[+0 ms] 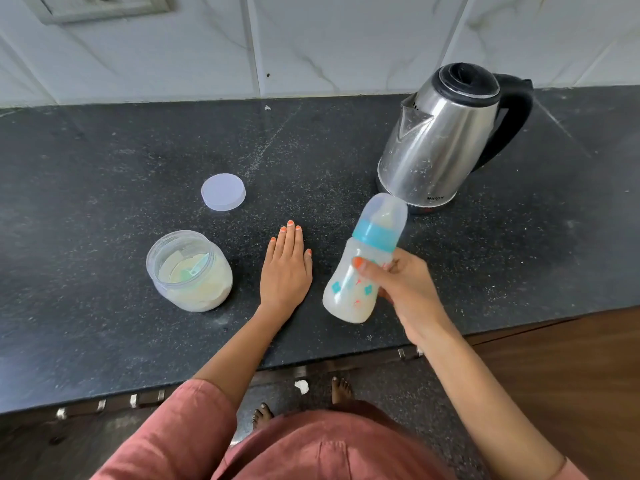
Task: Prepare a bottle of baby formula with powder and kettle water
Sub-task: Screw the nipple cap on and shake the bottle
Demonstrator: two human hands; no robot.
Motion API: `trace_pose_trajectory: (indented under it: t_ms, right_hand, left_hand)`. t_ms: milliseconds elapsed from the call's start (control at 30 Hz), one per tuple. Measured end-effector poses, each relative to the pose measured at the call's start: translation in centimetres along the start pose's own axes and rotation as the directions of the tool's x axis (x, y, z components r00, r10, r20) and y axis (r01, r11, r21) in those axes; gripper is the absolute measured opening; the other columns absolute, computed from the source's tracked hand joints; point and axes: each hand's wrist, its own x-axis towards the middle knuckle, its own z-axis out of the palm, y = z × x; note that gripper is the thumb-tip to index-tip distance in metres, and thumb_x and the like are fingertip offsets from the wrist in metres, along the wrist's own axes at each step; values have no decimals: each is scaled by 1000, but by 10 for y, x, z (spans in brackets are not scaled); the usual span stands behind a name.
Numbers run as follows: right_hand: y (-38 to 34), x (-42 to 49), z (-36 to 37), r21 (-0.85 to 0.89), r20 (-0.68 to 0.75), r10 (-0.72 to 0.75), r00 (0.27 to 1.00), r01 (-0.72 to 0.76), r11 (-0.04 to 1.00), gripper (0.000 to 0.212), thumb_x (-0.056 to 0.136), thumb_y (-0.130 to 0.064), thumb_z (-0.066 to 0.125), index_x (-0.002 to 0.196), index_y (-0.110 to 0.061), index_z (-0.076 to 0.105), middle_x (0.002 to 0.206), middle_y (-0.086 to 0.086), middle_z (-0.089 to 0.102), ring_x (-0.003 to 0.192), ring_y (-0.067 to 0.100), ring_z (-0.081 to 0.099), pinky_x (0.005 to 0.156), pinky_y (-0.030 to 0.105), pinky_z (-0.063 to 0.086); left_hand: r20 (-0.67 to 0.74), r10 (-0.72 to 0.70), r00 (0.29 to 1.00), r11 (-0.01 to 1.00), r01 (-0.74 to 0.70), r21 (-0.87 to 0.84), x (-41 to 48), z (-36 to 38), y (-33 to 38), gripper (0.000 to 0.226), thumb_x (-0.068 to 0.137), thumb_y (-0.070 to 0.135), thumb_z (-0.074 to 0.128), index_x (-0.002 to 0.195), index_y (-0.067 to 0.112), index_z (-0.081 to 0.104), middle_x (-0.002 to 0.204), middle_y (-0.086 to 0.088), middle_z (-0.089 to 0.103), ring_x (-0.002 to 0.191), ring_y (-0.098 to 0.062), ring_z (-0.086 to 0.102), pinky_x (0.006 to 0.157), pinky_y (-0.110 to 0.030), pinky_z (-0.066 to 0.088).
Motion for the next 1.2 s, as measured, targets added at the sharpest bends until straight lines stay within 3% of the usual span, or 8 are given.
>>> trace_pose_trajectory:
  t_ms: [167, 367, 500, 567, 733, 933, 1100, 1200]
  right_hand:
    - [-12, 19, -8, 365, -242, -24, 970, 114, 924, 11, 85, -15, 59, 94, -21, 60, 93, -6, 66, 84, 6, 66, 79, 27, 55]
    - [-5, 2, -2, -38, 16, 31, 999, -31, 999, 12, 73, -10, 68, 82, -17, 65, 81, -1, 68, 81, 14, 64, 86, 40, 50]
    - [-10, 18, -5, 348, -197, -4, 980, 74, 935, 10, 82, -15, 62, 91, -20, 62, 91, -4, 67, 83, 7, 65, 79, 30, 55]
    - [-6, 21, -1, 410, -254, -4, 967, 111, 905, 11, 86, -16, 59, 95, -21, 60, 94, -5, 66, 84, 5, 66, 78, 27, 56]
    - [7, 3, 9, -23, 12, 31, 999, -31, 999, 14, 76, -7, 68, 85, -18, 66, 82, -2, 70, 82, 13, 65, 79, 31, 53]
    - [-7, 22, 2, 373, -233, 2, 972, 87, 924, 12, 85, -15, 60, 96, -18, 60, 93, -4, 66, 86, 7, 64, 82, 31, 53]
    - [6, 6, 11, -1, 7, 30, 1000, -30, 1000, 13, 77, -7, 67, 83, -18, 65, 81, -2, 69, 81, 14, 64, 79, 32, 53]
    - [1, 12, 7, 114, -56, 23, 998, -16, 993, 10, 80, -8, 64, 85, -16, 65, 85, 1, 68, 82, 14, 64, 82, 35, 52]
  left_hand:
    - [-15, 0, 1000, 1000, 0, 7, 0, 0, 1, 50, 101, 26, 25, 145, 4, 17, 155, -12, 14, 144, -23, 12, 116, -34, 4]
    - [3, 2, 1000, 1000, -2, 21, 0, 0, -1, 51, 101, 28, 21, 146, 6, 10, 156, -10, 8, 144, -21, 6, 116, -33, 1]
    - [-12, 2, 1000, 1000, -2, 8, 0, 0, 0, 51, 101, 28, 23, 146, 5, 14, 155, -11, 11, 144, -22, 9, 116, -34, 3]
    - [-8, 4, 1000, 1000, -4, 10, 0, 1, 0, 51, 101, 28, 23, 146, 5, 14, 155, -11, 11, 144, -22, 9, 116, -34, 3]
    - [-2, 3, 1000, 1000, -3, 21, 0, 1, -1, 52, 101, 27, 23, 146, 5, 12, 156, -11, 9, 144, -22, 8, 116, -33, 2]
    - [-18, 7, 1000, 1000, -7, 6, 0, 1, -1, 51, 101, 28, 23, 146, 5, 14, 155, -11, 11, 144, -22, 9, 116, -33, 2]
    - [-1, 11, 1000, 1000, -11, 12, 1, 2, -2, 52, 101, 28, 24, 146, 5, 13, 156, -11, 9, 144, -23, 9, 116, -34, 3]
    - [-15, 9, 1000, 1000, -9, -4, 1, 1, -1, 50, 101, 26, 26, 145, 3, 18, 154, -13, 15, 143, -25, 14, 116, -35, 6]
